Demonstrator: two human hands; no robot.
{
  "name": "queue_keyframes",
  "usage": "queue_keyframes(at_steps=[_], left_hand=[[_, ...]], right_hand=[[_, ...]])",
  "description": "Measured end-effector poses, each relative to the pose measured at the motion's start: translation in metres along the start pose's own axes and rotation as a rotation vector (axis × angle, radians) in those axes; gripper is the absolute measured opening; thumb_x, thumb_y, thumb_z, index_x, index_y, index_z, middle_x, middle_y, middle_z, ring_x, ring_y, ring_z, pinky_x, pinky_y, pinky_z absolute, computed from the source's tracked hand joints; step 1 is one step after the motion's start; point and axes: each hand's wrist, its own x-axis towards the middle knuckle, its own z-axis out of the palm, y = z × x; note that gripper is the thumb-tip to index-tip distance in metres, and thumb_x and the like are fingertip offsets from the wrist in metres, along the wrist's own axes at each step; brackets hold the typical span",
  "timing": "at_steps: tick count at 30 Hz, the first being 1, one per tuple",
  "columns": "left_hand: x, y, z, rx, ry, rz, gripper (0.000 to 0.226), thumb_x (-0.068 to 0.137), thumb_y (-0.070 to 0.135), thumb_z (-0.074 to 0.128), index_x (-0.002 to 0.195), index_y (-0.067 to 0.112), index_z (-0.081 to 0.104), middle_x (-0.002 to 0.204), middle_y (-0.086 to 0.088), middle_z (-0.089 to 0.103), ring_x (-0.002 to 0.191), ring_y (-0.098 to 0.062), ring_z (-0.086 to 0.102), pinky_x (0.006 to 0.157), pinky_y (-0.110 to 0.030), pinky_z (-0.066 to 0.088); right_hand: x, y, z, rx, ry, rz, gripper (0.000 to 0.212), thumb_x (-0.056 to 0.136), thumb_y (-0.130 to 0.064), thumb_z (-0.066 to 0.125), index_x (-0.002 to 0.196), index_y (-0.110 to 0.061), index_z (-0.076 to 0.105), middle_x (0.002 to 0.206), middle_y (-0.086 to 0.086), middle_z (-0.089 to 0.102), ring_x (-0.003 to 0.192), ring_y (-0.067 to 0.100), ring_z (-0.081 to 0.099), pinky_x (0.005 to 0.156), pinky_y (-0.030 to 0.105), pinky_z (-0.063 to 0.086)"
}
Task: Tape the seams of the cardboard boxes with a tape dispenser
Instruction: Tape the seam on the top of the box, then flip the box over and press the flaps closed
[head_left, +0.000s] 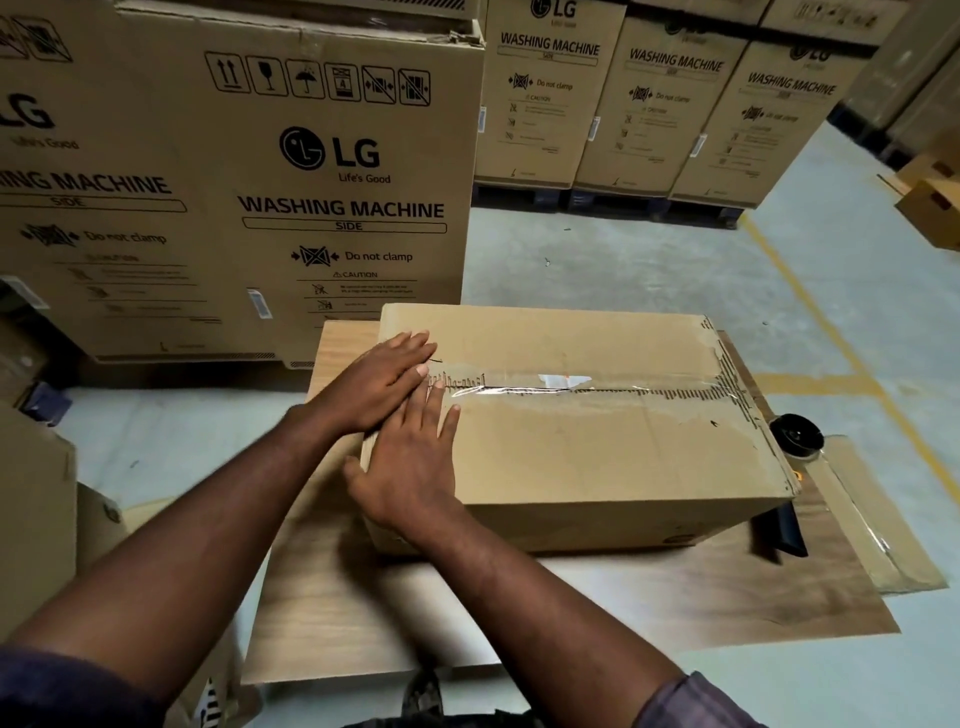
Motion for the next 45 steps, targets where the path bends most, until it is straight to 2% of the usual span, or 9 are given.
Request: queue_keyframes(at_steps=[8, 16, 23, 28, 31, 35, 37, 40, 45], left_hand=[[-0.041, -0.02, 0.007, 0.016, 0.238, -0.081, 0.054, 0.102, 0.043, 0.03, 0.152, 0.024, 0.042, 0.159, 0.007, 0.035, 0.149, -0.008, 0.024, 0.122, -0.038, 0.023], [-0.08, 0.033, 0.05, 0.186, 0.394, -0.206, 0.06, 0.1, 0.049, 0.029, 0.149, 0.019, 0.048, 0.155, 0.0, 0.044, 0.145, -0.018, 0.037, 0.111, -0.042, 0.033], [-0.069, 0.119, 0.108, 0.299, 0.395, -0.166, 0.056, 0.095, 0.052, 0.042, 0.139, 0.021, 0.059, 0.148, 0.001, 0.053, 0.13, -0.021, 0.052, 0.101, -0.039, 0.036], [-0.047, 0.193, 0.165, 0.293, 0.401, -0.075, 0.055, 0.09, 0.054, 0.051, 0.131, 0.02, 0.064, 0.143, 0.001, 0.057, 0.108, -0.028, 0.054, 0.098, -0.041, 0.043], [-0.04, 0.233, 0.194, 0.287, 0.409, -0.11, 0.056, 0.087, 0.056, 0.054, 0.131, 0.022, 0.062, 0.14, 0.001, 0.056, 0.11, -0.027, 0.051, 0.095, -0.042, 0.046], [-0.039, 0.272, 0.223, 0.327, 0.454, -0.187, 0.059, 0.082, 0.056, 0.068, 0.131, 0.023, 0.061, 0.14, 0.002, 0.055, 0.111, -0.025, 0.048, 0.093, -0.043, 0.046], [-0.039, 0.281, 0.229, 0.338, 0.483, -0.226, 0.06, 0.08, 0.052, 0.075, 0.13, 0.022, 0.061, 0.139, 0.001, 0.055, 0.111, -0.026, 0.048, 0.093, -0.045, 0.046], [-0.039, 0.284, 0.232, 0.341, 0.493, -0.243, 0.063, 0.077, 0.045, 0.08, 0.131, 0.021, 0.06, 0.139, -0.001, 0.054, 0.113, -0.029, 0.049, 0.096, -0.046, 0.046], [-0.045, 0.286, 0.231, 0.398, 0.456, -0.245, 0.07, 0.074, 0.046, 0.082, 0.135, 0.023, 0.057, 0.142, 0.0, 0.052, 0.114, -0.028, 0.048, 0.096, -0.046, 0.045]], right_hand=[[0.002, 0.01, -0.013, -0.099, -0.188, -0.203, 0.106, 0.093, -0.052, 0.058, 0.16, -0.001, -0.006, 0.168, 0.021, -0.014, 0.154, 0.036, -0.019, 0.124, 0.059, -0.006], [-0.028, 0.069, -0.037, -0.124, -0.281, -0.281, 0.108, 0.086, -0.031, 0.068, 0.161, -0.007, -0.005, 0.169, 0.01, -0.017, 0.156, 0.024, -0.017, 0.122, 0.061, -0.007], [-0.064, 0.176, -0.083, -0.12, -0.319, -0.235, 0.097, 0.092, -0.019, 0.063, 0.163, -0.014, -0.002, 0.171, -0.001, -0.016, 0.157, 0.019, -0.013, 0.123, 0.061, -0.002], [-0.095, 0.284, -0.116, -0.128, -0.267, -0.222, 0.104, 0.08, 0.007, 0.052, 0.164, -0.027, 0.001, 0.169, -0.015, -0.013, 0.156, 0.01, -0.013, 0.124, 0.056, -0.003], [-0.108, 0.341, -0.123, -0.1, -0.211, -0.291, 0.102, 0.079, -0.004, 0.057, 0.164, -0.031, 0.008, 0.169, -0.019, -0.005, 0.154, 0.005, -0.009, 0.124, 0.053, 0.0], [-0.12, 0.381, -0.114, -0.027, -0.025, -0.371, 0.071, 0.096, -0.053, 0.046, 0.161, -0.032, 0.027, 0.168, -0.017, 0.018, 0.156, 0.011, 0.013, 0.122, 0.051, 0.01], [-0.122, 0.385, -0.106, -0.051, 0.077, -0.386, 0.065, 0.098, -0.057, 0.039, 0.158, -0.031, 0.035, 0.166, -0.013, 0.028, 0.154, 0.014, 0.024, 0.121, 0.052, 0.019], [-0.12, 0.391, -0.1, -0.131, 0.132, -0.436, 0.068, 0.094, -0.05, 0.051, 0.157, -0.026, 0.038, 0.164, -0.008, 0.033, 0.152, 0.018, 0.031, 0.118, 0.054, 0.028], [-0.122, 0.398, -0.098, -0.148, 0.128, -0.471, 0.08, 0.088, -0.052, 0.066, 0.157, -0.025, 0.036, 0.165, -0.007, 0.032, 0.152, 0.019, 0.03, 0.117, 0.053, 0.027]])
